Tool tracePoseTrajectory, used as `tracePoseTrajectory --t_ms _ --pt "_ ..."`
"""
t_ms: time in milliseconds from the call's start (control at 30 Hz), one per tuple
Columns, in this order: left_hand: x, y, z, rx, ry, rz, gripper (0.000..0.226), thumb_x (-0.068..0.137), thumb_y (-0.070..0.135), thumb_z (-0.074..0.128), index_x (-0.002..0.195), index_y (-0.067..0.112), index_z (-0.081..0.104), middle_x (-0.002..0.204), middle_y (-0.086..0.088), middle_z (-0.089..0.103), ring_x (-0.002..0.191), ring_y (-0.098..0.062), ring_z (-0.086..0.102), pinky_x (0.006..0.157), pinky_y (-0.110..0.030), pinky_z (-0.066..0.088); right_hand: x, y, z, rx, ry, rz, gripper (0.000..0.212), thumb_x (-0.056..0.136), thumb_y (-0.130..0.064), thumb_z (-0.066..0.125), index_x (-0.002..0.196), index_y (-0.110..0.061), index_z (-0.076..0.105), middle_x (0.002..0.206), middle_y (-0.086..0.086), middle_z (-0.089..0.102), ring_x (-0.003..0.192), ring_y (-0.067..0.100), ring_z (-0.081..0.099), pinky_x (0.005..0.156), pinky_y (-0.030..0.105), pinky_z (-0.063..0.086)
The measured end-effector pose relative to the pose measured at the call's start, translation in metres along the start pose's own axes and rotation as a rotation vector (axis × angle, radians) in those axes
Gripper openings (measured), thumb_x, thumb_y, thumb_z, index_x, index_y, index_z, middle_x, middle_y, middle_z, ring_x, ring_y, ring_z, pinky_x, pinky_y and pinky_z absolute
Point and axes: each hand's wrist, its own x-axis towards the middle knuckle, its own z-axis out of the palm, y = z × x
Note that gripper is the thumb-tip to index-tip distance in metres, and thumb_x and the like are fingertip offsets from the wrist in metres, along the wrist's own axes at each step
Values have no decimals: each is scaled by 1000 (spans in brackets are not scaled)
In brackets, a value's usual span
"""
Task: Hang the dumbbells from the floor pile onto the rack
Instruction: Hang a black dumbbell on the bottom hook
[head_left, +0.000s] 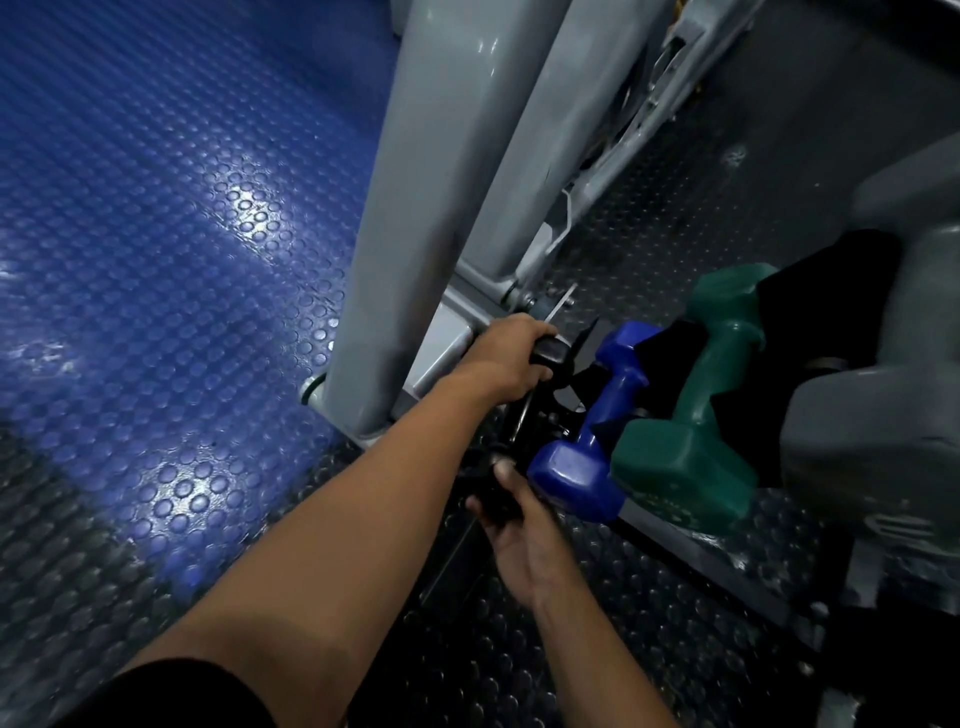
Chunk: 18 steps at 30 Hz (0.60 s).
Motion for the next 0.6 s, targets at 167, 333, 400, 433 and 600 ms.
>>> tracePoseTrajectory --t_ms 167,333,400,433,600 --pt "-3 8 8 -357 26 -102 68 91 -9 57 151 23 56 138 -1 68 127 -15 62 109 -15 42 18 7 -4 257 8 23 52 60 -14 99 104 -5 72 106 15 73 90 28 69 75 32 62" --pt "-18 -11 45 -270 -84 -191 52 103 6 49 150 26 57 152 -9 57 139 -25 54 110 -20 35 26 16 -7 384 -6 20 51 68 -20 92 111 -3 72 102 18 72 78 26 69 69 29 62" --pt "-22 -18 56 -251 -119 -181 50 106 12 48 153 29 53 149 -12 60 136 -28 57 110 -25 40 24 15 -8 365 35 42 37 81 -21 73 113 -3 69 101 17 72 77 26 69 70 28 61" --pt "-23 -19 57 -257 -116 -177 49 106 13 48 153 30 53 148 -12 60 135 -28 57 111 -27 42 23 15 -7 376 41 38 36 81 -21 71 113 -3 69 99 17 72 76 26 70 68 28 62" --pt "-18 -12 49 -218 -119 -97 50 107 11 47 155 26 50 158 -4 52 143 -22 50 117 -25 36 15 11 -5 352 102 35 54 84 -20 71 133 0 64 110 19 71 81 25 71 63 29 63"
